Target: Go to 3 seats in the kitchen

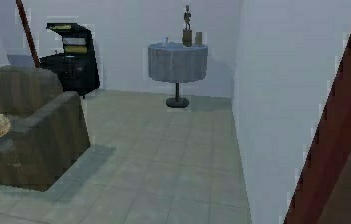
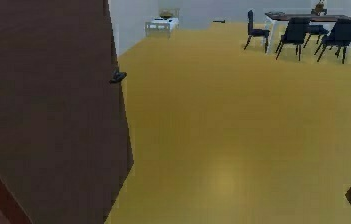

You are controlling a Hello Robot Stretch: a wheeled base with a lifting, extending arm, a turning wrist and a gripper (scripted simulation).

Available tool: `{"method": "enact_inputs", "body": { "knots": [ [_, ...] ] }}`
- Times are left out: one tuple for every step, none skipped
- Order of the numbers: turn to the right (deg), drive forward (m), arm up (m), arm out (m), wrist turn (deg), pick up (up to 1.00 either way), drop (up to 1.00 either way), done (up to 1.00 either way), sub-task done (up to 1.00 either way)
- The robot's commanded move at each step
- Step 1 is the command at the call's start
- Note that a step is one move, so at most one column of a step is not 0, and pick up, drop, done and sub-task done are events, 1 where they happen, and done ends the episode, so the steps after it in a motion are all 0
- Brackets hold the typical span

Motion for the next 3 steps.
{"method": "enact_inputs", "body": {
  "knots": [
    [0.0,0.3,0.0,0.0,0.0,0.0,0.0,0.0,0.0],
    [-15.0,0.0,0.0,0.0,0.0,0.0,0.0,0.0,0.0],
    [0.0,1.0,0.0,0.0,0.0,0.0,0.0,0.0,0.0]
  ]
}}
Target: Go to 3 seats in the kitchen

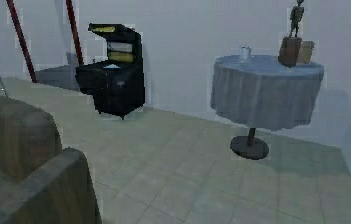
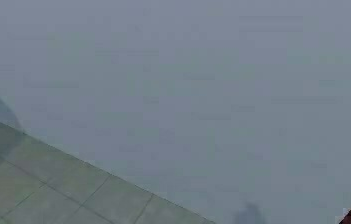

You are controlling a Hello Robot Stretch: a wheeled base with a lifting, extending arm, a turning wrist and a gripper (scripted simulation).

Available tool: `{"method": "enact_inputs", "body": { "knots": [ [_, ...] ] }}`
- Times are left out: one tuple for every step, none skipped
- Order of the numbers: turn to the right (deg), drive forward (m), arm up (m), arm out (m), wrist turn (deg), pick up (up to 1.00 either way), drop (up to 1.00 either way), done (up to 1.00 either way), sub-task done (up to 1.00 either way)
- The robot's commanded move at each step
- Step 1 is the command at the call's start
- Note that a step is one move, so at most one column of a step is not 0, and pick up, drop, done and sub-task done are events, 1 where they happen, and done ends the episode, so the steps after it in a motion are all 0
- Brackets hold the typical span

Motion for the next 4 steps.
{"method": "enact_inputs", "body": {
  "knots": [
    [0.0,0.9,0.0,0.0,0.0,0.0,0.0,0.0,0.0],
    [-18.0,0.0,0.0,0.0,0.0,0.0,0.0,0.0,0.0],
    [0.0,0.4,0.0,0.0,0.0,0.0,0.0,0.0,0.0],
    [-36.0,0.0,0.0,0.0,0.0,0.0,0.0,0.0,0.0]
  ]
}}
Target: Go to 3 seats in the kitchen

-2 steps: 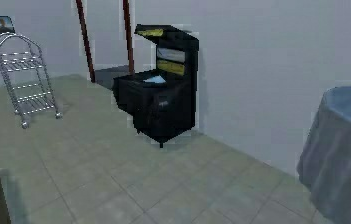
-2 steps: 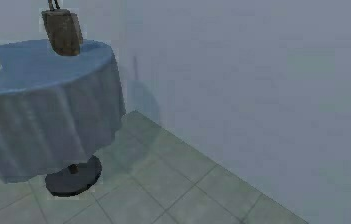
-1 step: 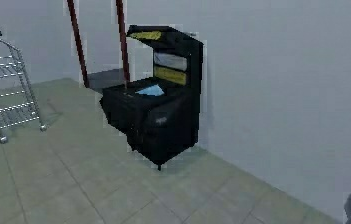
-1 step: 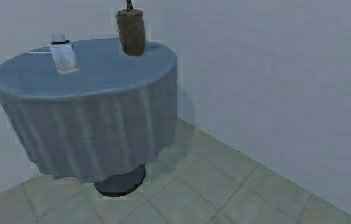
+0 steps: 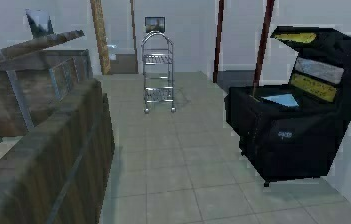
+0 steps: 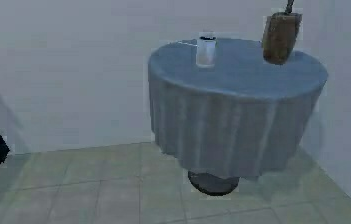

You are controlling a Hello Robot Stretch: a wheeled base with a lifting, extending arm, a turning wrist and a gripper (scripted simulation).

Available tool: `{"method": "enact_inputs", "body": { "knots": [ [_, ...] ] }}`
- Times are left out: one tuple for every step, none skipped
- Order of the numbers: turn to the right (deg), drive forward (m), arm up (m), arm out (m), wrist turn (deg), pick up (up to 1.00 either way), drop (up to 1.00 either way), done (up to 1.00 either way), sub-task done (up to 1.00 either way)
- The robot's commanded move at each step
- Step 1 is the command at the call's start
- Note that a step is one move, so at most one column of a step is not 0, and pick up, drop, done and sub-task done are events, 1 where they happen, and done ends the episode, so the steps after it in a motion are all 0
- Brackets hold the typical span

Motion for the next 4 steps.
{"method": "enact_inputs", "body": {
  "knots": [
    [0.0,1.0,0.0,0.0,0.0,0.0,0.0,0.0,0.0],
    [0.0,1.0,0.0,0.0,0.0,0.0,0.0,0.0,0.0],
    [-6.0,0.0,0.0,0.0,0.0,0.0,0.0,0.0,0.0],
    [-3.0,0.0,0.0,0.0,0.0,0.0,0.0,0.0,0.0]
  ]
}}
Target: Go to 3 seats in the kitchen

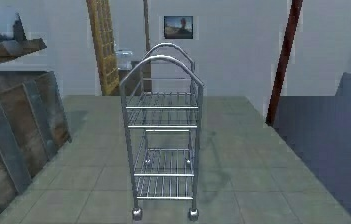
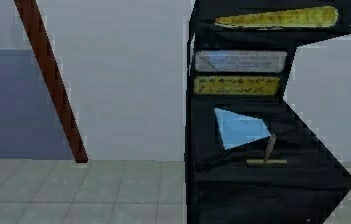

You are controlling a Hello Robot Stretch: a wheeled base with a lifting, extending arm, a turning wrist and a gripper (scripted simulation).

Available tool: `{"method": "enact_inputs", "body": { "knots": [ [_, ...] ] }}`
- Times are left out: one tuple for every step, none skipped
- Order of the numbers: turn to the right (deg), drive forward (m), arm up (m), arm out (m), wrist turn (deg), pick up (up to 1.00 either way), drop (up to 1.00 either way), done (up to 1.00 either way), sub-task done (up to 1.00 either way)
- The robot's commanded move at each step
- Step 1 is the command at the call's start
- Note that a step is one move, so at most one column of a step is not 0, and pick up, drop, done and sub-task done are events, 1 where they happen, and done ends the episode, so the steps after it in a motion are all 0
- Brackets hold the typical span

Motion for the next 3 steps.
{"method": "enact_inputs", "body": {
  "knots": [
    [0.0,0.15,0.0,0.0,0.0,0.0,0.0,0.0,0.0],
    [33.0,0.0,0.0,0.0,0.0,0.0,0.0,0.0,0.0],
    [0.0,1.0,0.0,0.0,0.0,0.0,0.0,0.0,0.0]
  ]
}}
